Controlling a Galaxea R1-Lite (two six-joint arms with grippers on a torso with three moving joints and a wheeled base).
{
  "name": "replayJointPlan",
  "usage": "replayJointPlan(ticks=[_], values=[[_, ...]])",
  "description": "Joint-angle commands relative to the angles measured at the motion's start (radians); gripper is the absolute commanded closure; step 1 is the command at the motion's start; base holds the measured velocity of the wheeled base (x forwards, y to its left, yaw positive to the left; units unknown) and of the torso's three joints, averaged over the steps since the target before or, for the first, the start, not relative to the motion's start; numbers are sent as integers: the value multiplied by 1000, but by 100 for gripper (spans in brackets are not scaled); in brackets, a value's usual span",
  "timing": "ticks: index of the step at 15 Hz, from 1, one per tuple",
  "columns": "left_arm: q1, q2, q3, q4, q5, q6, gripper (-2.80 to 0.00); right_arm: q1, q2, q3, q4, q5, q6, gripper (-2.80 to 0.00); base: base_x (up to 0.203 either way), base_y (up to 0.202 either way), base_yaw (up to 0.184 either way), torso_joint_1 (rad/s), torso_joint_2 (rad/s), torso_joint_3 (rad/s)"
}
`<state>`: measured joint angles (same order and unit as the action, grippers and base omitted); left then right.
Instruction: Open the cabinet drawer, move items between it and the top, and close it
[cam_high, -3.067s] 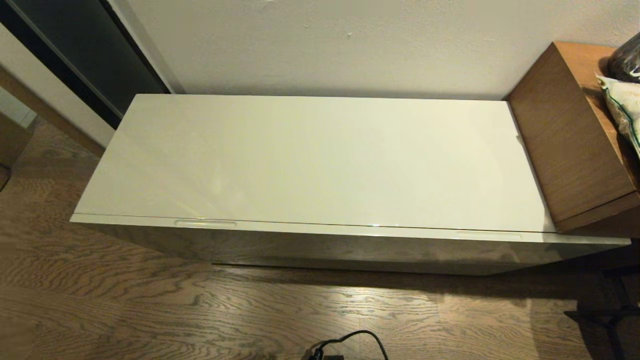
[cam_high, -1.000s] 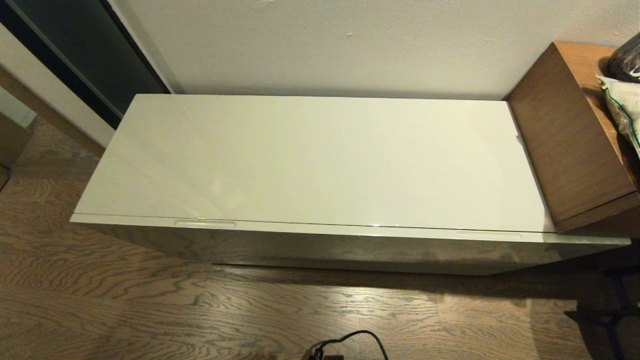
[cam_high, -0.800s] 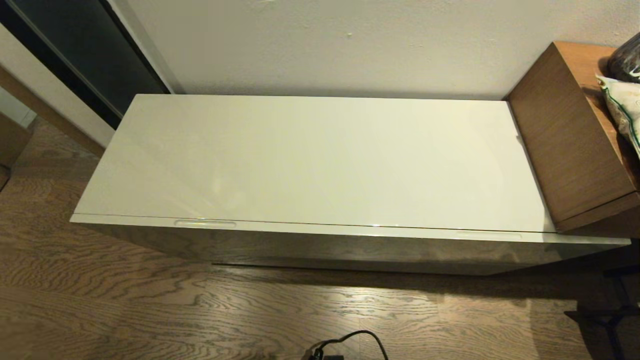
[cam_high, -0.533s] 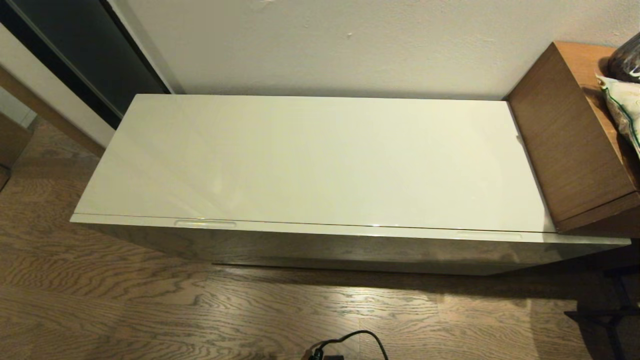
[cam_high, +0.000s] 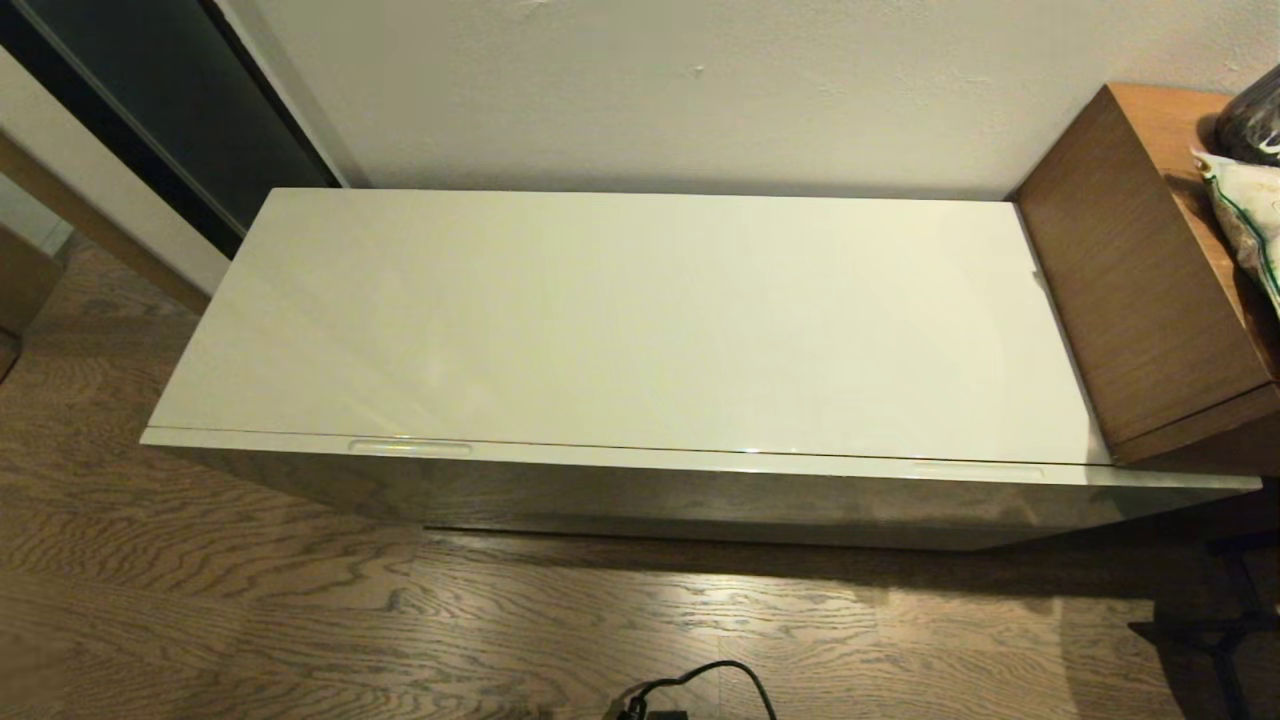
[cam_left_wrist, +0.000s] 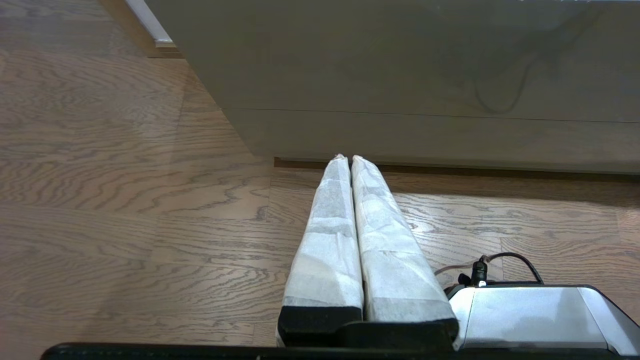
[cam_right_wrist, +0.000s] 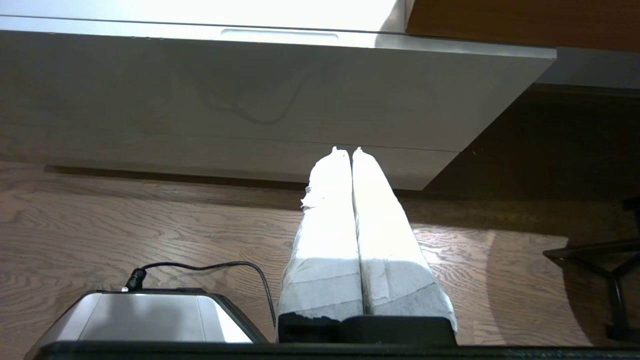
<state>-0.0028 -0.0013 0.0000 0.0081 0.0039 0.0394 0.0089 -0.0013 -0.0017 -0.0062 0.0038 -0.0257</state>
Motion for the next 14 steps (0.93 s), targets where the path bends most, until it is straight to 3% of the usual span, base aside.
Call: replayJointPlan(ticks=[1, 14], values=[[-2, 1, 0, 0, 1, 1, 0, 0, 1, 0, -1, 1, 0, 0, 0, 0, 0, 0, 0, 0], [0, 1, 0, 0, 1, 1, 0, 0, 1, 0, 0, 2, -2, 0, 0, 0, 0, 0, 0, 0]])
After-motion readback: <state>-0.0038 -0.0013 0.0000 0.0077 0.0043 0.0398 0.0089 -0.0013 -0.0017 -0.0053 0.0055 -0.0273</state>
